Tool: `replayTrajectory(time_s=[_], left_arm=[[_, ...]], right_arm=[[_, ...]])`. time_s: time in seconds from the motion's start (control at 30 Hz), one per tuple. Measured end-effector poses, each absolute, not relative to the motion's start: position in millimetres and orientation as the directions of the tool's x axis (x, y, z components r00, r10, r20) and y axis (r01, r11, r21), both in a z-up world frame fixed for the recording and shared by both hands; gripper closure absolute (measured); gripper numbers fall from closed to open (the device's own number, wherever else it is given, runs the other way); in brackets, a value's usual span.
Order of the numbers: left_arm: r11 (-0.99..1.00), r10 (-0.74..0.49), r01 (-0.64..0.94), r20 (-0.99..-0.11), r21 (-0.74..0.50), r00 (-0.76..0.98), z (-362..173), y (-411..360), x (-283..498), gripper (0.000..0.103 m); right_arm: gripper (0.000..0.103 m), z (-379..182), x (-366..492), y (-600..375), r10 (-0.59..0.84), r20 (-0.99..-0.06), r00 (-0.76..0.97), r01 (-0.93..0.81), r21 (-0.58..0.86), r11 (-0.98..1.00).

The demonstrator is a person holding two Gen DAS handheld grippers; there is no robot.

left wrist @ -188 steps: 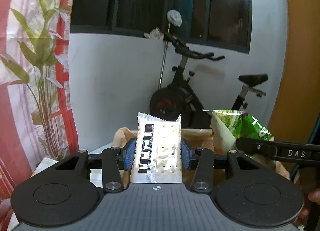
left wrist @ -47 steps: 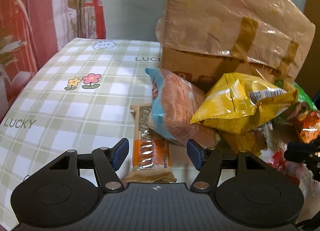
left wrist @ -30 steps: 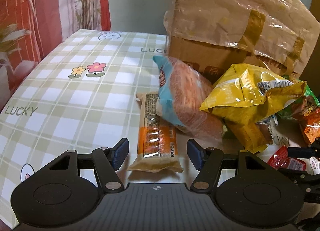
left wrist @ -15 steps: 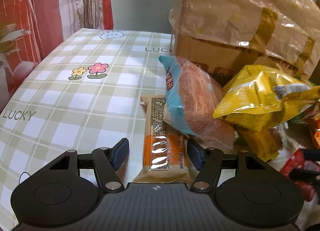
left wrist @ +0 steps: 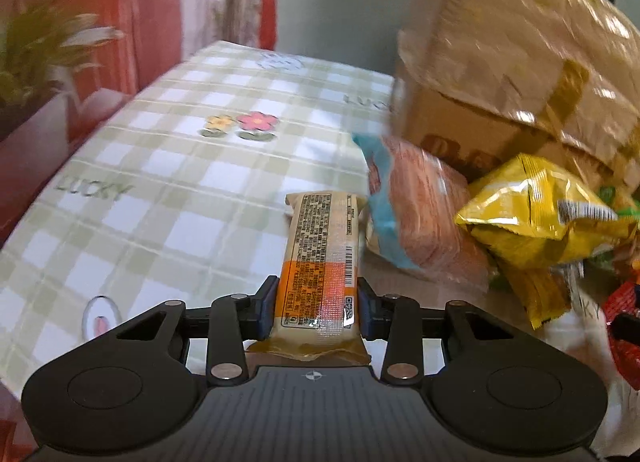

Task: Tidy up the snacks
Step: 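Grasp the orange snack bar with the left tool while the right tool holds the red packet, then lift both snacks over the paper bag and lower them inside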

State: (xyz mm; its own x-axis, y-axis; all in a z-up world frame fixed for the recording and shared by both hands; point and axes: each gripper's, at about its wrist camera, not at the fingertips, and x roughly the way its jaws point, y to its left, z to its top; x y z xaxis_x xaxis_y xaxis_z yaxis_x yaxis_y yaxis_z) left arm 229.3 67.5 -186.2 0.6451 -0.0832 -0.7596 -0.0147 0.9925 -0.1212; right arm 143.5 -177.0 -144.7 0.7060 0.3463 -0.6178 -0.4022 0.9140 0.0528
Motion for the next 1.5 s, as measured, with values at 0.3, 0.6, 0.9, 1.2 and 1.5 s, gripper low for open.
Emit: replayTrajectory(time_s=[0.3,0.6,0.9,1.2,1.5], left_arm=[[0.995,-0.031,-0.043,-0.657,-0.095,0.753,-143,74,215,0.062],[0.994,-0.098,0.054,-0.526,-0.100,0.845,-90,50,221,0.062],[0.978,-0.205,0.175,-0.391,-0.111,0.897,-38,13,242,0.062],[0.948,-0.319,0.297,-0.336,-0.117,0.886,-9,-33,297,0.062],[0.949,-0.314,0.275,-0.479,-0.153,0.819,-30,-63,381,0.062]], right_arm=[[0.062,-108,143,-180,0.398,-0.489,0.776,-0.433,0.047,0.900],[0.062,-68,148,-184,0.418,-0.374,0.828,-0.444,0.020,0.896],[0.062,-20,178,-198,0.392,-0.259,0.883,-0.409,-0.014,0.912],[0.062,13,229,-207,0.345,-0.190,0.919,-0.368,-0.098,0.925],[0.062,1,315,-235,0.220,-0.331,0.918,-0.219,0.041,0.975]])
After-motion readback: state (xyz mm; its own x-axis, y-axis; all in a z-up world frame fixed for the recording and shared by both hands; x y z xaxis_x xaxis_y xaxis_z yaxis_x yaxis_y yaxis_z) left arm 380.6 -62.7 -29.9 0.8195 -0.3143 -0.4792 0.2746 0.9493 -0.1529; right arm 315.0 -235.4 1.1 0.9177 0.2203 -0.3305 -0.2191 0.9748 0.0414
